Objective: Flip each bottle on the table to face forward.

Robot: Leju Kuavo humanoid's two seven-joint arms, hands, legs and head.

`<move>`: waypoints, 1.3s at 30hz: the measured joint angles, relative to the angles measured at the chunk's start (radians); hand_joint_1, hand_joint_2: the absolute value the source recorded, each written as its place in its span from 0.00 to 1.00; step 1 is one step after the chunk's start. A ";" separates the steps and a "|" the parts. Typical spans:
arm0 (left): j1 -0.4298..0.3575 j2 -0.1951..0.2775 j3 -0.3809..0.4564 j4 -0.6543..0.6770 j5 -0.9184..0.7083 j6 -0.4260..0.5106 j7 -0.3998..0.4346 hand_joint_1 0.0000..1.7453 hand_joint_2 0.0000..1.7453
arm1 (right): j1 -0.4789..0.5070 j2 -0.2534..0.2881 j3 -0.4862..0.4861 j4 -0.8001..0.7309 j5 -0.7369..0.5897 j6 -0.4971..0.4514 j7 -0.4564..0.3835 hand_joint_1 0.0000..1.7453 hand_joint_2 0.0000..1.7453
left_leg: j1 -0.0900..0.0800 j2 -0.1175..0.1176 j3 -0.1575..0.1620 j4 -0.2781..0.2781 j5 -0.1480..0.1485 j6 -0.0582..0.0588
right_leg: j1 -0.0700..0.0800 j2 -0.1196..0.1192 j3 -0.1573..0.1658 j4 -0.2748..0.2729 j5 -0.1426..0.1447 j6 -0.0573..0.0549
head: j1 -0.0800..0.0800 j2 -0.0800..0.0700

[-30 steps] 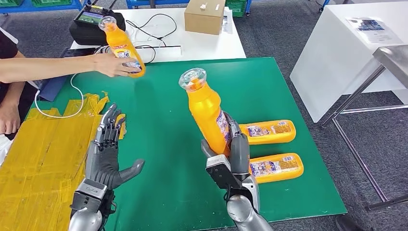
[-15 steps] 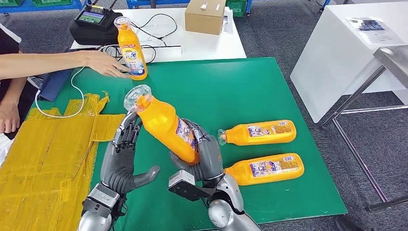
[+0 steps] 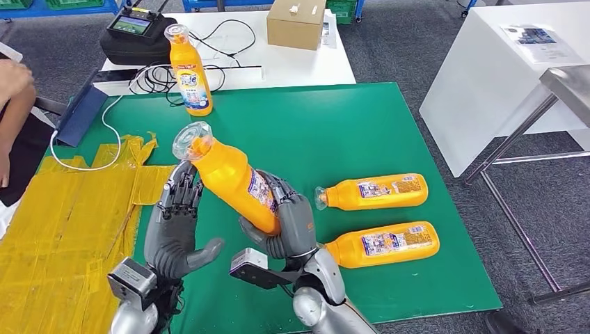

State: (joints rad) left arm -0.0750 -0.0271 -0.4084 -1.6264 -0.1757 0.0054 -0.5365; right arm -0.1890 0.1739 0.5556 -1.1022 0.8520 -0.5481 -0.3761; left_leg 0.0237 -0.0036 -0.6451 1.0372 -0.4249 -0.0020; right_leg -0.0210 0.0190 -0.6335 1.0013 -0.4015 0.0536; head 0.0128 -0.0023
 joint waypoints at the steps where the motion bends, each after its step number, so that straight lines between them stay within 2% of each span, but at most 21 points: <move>1: 0.000 0.000 0.003 0.003 0.019 -0.012 0.004 0.00 1.00 | -0.003 0.000 0.003 0.007 0.003 -0.005 0.001 1.00 1.00 | 0.000 0.000 0.000 0.000 0.000 0.000 | 0.000 0.000 0.000 0.000 0.000 0.000 | 0.000 0.000; 6: -0.001 0.000 0.017 0.017 0.077 -0.048 0.026 0.00 1.00 | -0.012 0.002 0.011 0.031 0.006 -0.015 0.005 1.00 1.00 | 0.000 0.000 0.000 0.000 0.000 0.000 | 0.000 0.000 0.000 0.000 0.000 0.000 | 0.000 0.000; 10: -0.011 -0.011 0.035 0.041 0.225 -0.116 0.094 0.00 1.00 | -0.016 0.002 0.018 0.059 0.007 -0.048 0.014 0.99 1.00 | 0.000 0.000 0.000 0.000 0.000 0.000 | 0.000 0.000 0.000 0.000 0.000 0.000 | 0.000 0.000; 14: -0.032 -0.021 0.062 0.070 0.295 -0.128 0.121 0.00 1.00 | -0.017 0.003 0.031 0.092 0.015 -0.079 0.013 1.00 1.00 | 0.000 0.000 0.000 0.000 0.000 0.000 | 0.000 0.000 0.000 0.000 0.000 0.000 | 0.000 0.000; 23: -0.052 -0.036 0.072 0.095 0.261 -0.064 0.119 0.00 1.00 | -0.031 0.008 0.066 0.145 0.026 -0.099 0.009 1.00 1.00 | 0.000 0.000 -0.001 0.000 0.000 0.000 | 0.000 0.000 0.000 0.000 0.000 0.000 | 0.000 0.000; 39: -0.052 -0.040 0.072 0.099 0.226 -0.024 0.103 0.00 1.00 | -0.041 0.008 0.074 0.177 0.022 -0.096 0.011 1.00 1.00 | 0.000 0.000 -0.001 0.000 0.000 0.000 | 0.000 0.000 0.000 0.000 0.000 0.000 | 0.000 0.000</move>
State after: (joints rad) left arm -0.1273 -0.0675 -0.3361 -1.5270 0.0504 -0.0183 -0.4336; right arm -0.2299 0.1820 0.6291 -0.9254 0.8741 -0.6443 -0.3654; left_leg 0.0237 -0.0037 -0.6458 1.0373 -0.4248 -0.0020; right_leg -0.0210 0.0189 -0.6337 1.0014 -0.4013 0.0535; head 0.0126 -0.0023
